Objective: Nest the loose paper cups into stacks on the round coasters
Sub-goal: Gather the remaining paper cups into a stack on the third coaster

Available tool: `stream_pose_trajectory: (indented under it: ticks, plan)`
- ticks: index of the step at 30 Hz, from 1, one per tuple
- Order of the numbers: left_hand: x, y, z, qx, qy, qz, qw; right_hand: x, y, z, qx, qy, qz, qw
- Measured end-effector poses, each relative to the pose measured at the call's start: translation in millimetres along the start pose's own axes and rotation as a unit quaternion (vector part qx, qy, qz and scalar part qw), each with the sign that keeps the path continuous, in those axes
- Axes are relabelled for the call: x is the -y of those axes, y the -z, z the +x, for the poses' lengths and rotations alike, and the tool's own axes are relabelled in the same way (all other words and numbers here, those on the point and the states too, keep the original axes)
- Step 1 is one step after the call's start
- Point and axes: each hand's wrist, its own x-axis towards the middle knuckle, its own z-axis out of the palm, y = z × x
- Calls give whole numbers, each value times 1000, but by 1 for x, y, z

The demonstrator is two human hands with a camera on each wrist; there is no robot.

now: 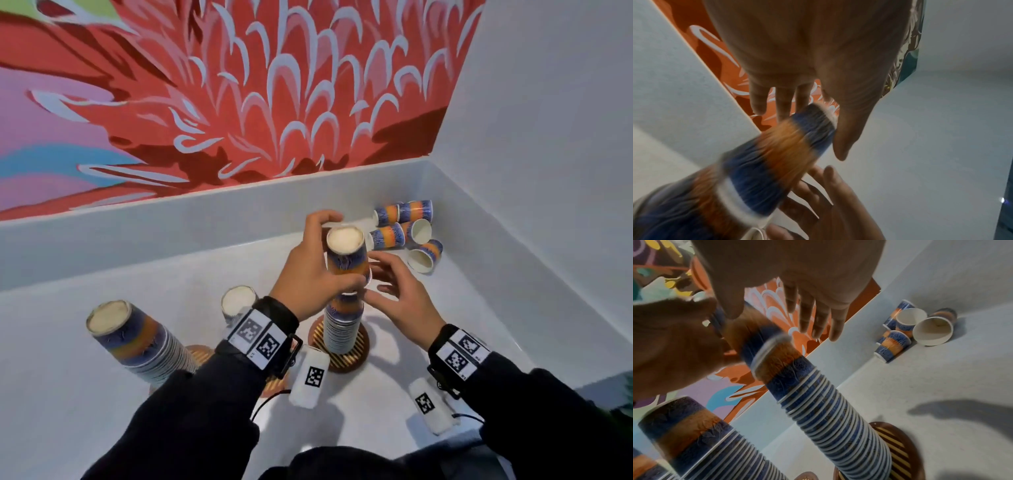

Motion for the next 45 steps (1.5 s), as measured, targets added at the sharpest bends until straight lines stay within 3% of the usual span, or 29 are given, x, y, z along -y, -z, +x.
stream_pose_trajectory:
  ticks: [4, 11, 17, 21, 25, 29, 33, 37, 41, 45]
  plan:
    - [7, -7, 1, 5, 16, -5, 1000, -8, 16, -9, -61, -30, 20, 998]
    - [-60, -15, 38, -96, -80, -49, 991, -37, 65, 3, -148, -84, 36, 985]
    - [-118, -90, 114, -88, -150, -49, 983, -66, 145, 62, -221, -173, 66, 957]
    - [-81, -167, 155, -86, -86, -27, 992, -114, 171, 92, -196, -293, 69, 933]
    - [0, -229, 170, -79, 101, -12, 992, -175, 169, 106, -139, -422, 140, 885]
    - [77, -249, 182, -102, 236, 54, 965, -212, 157, 121, -145, -436, 148, 876]
    - [111, -246, 209, -113, 258, 187, 941, -222, 147, 146, -167, -412, 132, 886]
    - [124, -243, 246, -41, 301, 245, 921, -217, 140, 170, -219, -378, 97, 894]
    - [134, -249, 260, 28, 304, 311, 900, -220, 132, 172, -177, -394, 48, 901]
    - [141, -258, 250, 29, 309, 411, 857, -233, 133, 153, -165, -365, 84, 912]
